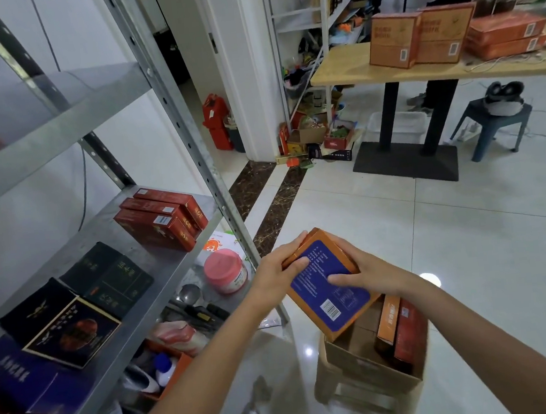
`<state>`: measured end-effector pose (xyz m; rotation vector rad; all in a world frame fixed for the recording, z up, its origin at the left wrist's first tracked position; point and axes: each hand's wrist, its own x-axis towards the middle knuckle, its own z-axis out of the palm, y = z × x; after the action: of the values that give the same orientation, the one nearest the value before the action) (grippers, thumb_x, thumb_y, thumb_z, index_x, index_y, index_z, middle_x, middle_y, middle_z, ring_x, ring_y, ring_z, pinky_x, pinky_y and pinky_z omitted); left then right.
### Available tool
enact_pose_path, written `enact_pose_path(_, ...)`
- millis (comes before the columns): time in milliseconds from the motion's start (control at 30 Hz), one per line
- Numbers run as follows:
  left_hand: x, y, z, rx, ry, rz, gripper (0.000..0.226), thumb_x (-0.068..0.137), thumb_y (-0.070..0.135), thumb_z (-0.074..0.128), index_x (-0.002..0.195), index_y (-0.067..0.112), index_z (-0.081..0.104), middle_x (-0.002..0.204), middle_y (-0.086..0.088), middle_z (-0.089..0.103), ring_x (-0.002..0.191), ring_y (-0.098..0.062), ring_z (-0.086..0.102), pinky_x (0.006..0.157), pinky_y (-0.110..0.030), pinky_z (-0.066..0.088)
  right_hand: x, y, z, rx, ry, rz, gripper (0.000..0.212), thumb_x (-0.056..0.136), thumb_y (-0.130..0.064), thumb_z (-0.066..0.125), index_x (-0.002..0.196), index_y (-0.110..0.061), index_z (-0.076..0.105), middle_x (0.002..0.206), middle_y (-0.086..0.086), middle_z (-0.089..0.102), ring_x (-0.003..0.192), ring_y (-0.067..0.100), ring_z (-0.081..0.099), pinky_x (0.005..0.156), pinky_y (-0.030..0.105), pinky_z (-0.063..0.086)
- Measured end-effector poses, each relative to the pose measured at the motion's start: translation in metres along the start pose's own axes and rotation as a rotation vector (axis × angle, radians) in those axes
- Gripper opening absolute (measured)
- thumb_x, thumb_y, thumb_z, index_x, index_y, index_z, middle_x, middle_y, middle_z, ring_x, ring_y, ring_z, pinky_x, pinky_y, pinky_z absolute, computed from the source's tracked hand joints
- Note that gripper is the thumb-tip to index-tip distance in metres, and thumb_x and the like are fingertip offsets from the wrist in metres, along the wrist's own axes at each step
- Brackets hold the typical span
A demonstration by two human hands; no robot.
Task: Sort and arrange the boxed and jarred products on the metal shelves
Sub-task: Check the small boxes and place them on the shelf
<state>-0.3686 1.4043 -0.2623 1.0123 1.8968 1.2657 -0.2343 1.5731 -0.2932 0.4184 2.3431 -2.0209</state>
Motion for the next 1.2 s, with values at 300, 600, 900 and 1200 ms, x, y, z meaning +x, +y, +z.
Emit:
enact_pose_path(300,-0.013,-0.037,0.063,1.101,-0.042,0.513,0.09,0.072,0.063,0.07,0.145,0.016,0.045,0.152,-0.019,0.036,0.141,-0.035,0.035,0.113,-0.049,0.028,-0.005,0.035,0.009,0.213,0.575,0.138,0.076,0.088,-0.025,0.07,0.15,-0.032,0.026,0.124,0.002,0.062,0.091,0.01,0.067,0.067,0.024,0.057)
enact_pose_path(600,0.024,-0.061,0.071,0.724,-0.005,0.642,0.049,0.073,0.003,0.078,0.119,0.003,0.062,0.12,-0.013,0.061,0.11,-0.026,0.058,0.094,-0.038,0.052,-0.021,0.064,0.004,0.806,0.646,0.488,0.06,0.087,-0.04,0.069,0.135,-0.013,0.044,0.124,0.019,0.062,0.104,0.032,0.064,0.075,0.043,0.055)
enact_pose_path(900,0.099,-0.06,0.05,-0.108,-0.548,-0.176,0.043,0.09,0.028,0.065,0.127,0.043,0.049,0.123,0.009,0.061,0.115,-0.011,0.06,0.083,-0.025,0.056,-0.047,0.109,-0.039,0.315,0.527,0.39,0.068,0.07,-0.057,0.068,0.124,-0.027,0.039,0.123,0.004,0.059,0.107,0.018,0.064,0.071,0.03,0.057)
enact_pose_path(1200,0.145,-0.112,0.098,0.188,-0.493,-0.241,0.041,0.1,0.026,0.052,0.141,0.024,0.045,0.136,0.002,0.049,0.119,-0.006,0.051,0.092,-0.008,0.041,-0.029,0.157,-0.015,-0.219,0.565,0.381,0.082,0.081,-0.065,0.06,0.136,-0.071,-0.001,0.117,-0.048,0.041,0.099,-0.012,0.056,0.074,0.016,0.049)
